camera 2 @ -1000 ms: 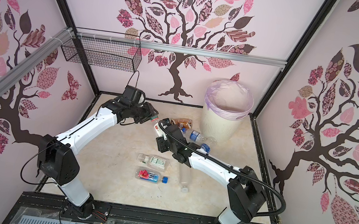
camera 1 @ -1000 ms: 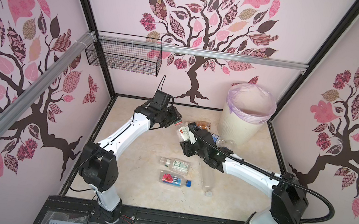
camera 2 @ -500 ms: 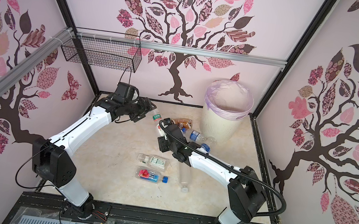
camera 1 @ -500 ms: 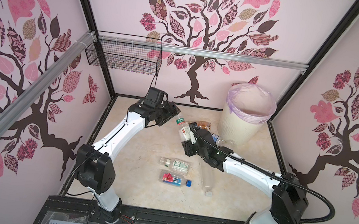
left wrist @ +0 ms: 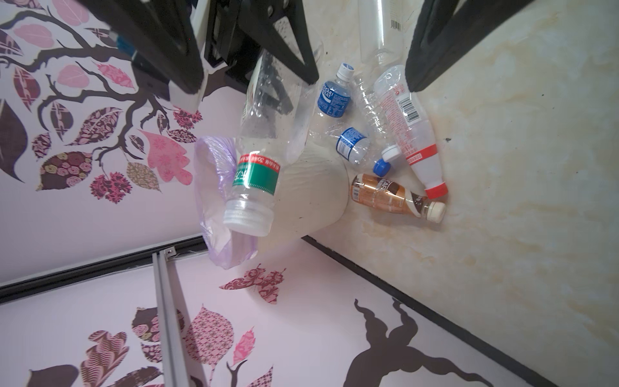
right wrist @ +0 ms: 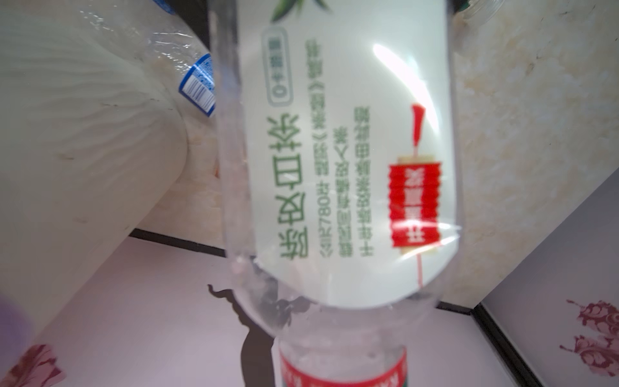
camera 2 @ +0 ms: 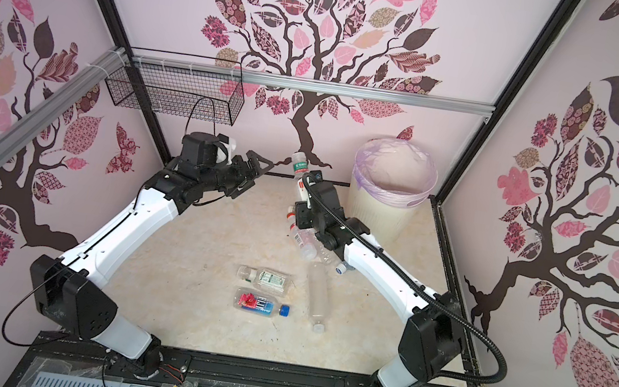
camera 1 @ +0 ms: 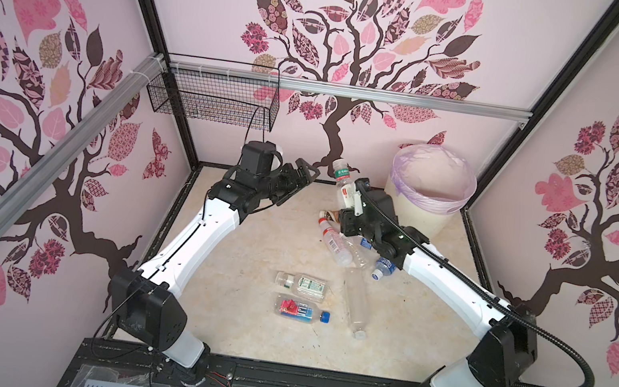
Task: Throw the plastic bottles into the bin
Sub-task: 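Carry the green-label bottle toward the bin with the right gripper while the left releases, then open the right gripper over the bin to drop the green-label bottle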
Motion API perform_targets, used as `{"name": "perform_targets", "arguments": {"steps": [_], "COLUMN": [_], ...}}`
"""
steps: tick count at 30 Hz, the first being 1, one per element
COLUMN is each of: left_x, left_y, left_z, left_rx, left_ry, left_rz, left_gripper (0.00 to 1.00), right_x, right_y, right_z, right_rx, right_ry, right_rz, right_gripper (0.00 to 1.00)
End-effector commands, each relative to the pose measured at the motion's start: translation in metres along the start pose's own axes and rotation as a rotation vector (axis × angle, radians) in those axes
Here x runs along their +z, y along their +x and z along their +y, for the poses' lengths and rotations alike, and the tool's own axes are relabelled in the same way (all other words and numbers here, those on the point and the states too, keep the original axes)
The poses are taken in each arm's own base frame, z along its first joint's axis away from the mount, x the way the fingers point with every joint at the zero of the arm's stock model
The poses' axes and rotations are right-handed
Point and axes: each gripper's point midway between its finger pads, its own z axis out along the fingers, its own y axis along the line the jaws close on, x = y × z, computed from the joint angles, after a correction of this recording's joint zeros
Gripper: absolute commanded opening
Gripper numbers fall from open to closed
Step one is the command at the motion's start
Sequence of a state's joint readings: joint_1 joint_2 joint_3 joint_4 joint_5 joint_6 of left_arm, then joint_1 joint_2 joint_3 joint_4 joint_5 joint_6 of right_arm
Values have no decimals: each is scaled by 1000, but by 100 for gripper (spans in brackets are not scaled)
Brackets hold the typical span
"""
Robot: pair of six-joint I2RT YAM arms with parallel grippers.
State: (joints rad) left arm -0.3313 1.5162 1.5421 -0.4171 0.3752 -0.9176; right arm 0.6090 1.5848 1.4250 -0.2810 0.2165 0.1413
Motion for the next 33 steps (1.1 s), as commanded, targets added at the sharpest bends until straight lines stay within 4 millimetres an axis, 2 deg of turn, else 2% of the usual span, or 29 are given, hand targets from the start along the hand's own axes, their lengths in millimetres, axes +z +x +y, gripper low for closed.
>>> {"name": "perform_targets", "arguments": {"steps": [1, 8, 11, 18, 21, 23, 26, 28, 30, 33], "left_x": [-11, -17, -18, -15, -12, -9, -6, -3, 0, 6], "left_y": [0, 5, 5, 6, 8, 9, 12, 13, 15, 18], "left_z": [-37, -102, -123, -151, -153, -152, -150, -146, -142, -135], "left_rx": [78, 201, 220, 239, 238, 237, 238, 237, 233, 228], "left_ry": [126, 275, 327, 408, 419, 419, 420, 413, 402, 387], "left_rz": [-32, -56, -60, -58, -51, -44, -39, -33, -27, -16], "left_gripper": [98, 98, 98, 98, 98, 98, 98, 98, 98, 98], "right_x": [-48, -110, -136, -205, -219, -218, -196, -170, -130, -74], "right_y": [-64, -140, -164, -210, -222, -225, -220, -207, -187, -161], "right_z": [-33, -96, -114, -140, -148, -156, -180, -205, -230, -246], "right_rx": [29, 82, 86, 74, 63, 61, 103, 149, 200, 230], "right_ry": [58, 202, 249, 392, 438, 463, 471, 475, 464, 442], "right_rz": [-137, -326, -398, -568, -599, -597, -554, -503, -417, -268], "right_gripper": [60, 59, 59, 58, 58, 58, 58, 58, 60, 72]}}
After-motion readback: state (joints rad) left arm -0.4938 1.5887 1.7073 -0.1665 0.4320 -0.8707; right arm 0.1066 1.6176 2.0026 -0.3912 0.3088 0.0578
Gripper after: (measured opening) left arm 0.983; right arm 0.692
